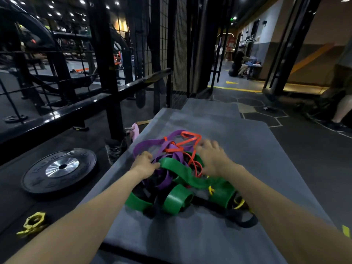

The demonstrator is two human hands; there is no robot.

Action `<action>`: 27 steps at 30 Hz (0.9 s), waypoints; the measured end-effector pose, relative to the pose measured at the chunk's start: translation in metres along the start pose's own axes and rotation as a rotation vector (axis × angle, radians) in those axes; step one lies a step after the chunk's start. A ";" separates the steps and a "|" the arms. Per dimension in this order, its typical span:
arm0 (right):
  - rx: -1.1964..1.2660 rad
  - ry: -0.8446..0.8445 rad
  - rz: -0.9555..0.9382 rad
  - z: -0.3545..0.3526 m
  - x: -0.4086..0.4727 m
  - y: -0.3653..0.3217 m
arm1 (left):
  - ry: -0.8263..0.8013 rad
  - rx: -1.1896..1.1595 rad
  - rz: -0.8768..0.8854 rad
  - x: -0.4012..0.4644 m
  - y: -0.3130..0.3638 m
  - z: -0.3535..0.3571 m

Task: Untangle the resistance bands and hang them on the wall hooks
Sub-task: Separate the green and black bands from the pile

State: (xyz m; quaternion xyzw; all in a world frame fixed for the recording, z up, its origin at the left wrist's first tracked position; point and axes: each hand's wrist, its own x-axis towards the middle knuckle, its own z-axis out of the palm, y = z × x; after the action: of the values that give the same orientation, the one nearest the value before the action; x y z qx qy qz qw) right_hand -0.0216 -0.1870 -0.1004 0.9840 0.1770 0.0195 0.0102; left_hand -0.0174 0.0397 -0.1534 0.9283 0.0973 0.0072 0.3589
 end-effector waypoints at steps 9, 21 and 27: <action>0.503 -0.111 -0.015 0.038 0.043 -0.049 | -0.020 0.048 0.034 0.018 -0.024 0.007; 0.619 -0.018 0.186 0.050 0.058 -0.041 | -0.190 0.052 -0.186 0.003 -0.065 -0.012; 0.490 0.227 -0.037 0.038 0.043 -0.059 | -0.016 0.109 -0.101 -0.005 -0.061 -0.009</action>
State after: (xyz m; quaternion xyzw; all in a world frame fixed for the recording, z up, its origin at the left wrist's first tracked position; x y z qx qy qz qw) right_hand -0.0001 -0.1175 -0.1380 0.9452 0.1944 0.0862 -0.2477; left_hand -0.0336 0.0886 -0.1870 0.9405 0.1412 -0.0236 0.3083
